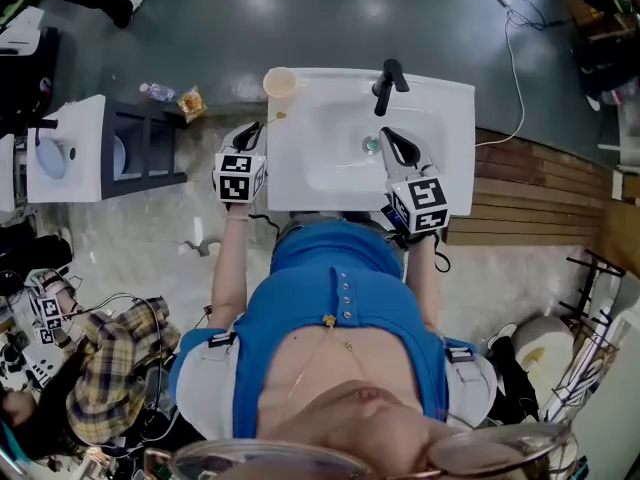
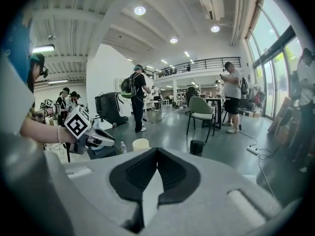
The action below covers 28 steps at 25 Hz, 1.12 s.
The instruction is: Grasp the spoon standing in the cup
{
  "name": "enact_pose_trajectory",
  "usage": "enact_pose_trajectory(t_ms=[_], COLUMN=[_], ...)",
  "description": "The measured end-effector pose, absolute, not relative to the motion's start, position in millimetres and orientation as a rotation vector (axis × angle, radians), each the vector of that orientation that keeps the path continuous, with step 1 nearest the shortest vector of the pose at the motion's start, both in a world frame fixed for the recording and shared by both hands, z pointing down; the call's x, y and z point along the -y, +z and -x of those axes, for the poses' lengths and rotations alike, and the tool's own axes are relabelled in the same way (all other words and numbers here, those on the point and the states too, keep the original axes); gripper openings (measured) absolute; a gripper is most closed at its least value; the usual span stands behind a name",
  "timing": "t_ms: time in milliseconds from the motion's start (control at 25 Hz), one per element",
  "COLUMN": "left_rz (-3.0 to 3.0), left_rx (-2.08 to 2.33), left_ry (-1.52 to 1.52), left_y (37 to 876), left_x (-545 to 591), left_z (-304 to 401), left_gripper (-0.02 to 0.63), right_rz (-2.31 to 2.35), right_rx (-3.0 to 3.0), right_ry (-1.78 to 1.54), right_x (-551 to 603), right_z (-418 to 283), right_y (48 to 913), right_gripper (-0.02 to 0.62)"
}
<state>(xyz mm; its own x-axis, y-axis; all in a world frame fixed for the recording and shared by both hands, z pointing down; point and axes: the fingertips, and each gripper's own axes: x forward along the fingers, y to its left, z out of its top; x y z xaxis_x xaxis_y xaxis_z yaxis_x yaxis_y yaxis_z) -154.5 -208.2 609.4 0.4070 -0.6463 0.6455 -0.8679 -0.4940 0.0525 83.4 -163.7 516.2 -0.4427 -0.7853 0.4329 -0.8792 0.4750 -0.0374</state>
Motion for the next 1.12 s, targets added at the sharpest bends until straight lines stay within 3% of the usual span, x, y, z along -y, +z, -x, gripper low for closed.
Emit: enact_pose_trajectory(t_ms=[1120], left_rz=[-2.136], left_rx=[1.466], left_ry=[0.733], left_y=[658.4], left_x=[182.9], left_z=[152.2], left_gripper=[0.041], right_rz=[-1.399], right_rx=[2.363], right_ry=[0.376], right_x=[158.7], right_z=[-88.6], right_y=[519.5], right_gripper=[0.003])
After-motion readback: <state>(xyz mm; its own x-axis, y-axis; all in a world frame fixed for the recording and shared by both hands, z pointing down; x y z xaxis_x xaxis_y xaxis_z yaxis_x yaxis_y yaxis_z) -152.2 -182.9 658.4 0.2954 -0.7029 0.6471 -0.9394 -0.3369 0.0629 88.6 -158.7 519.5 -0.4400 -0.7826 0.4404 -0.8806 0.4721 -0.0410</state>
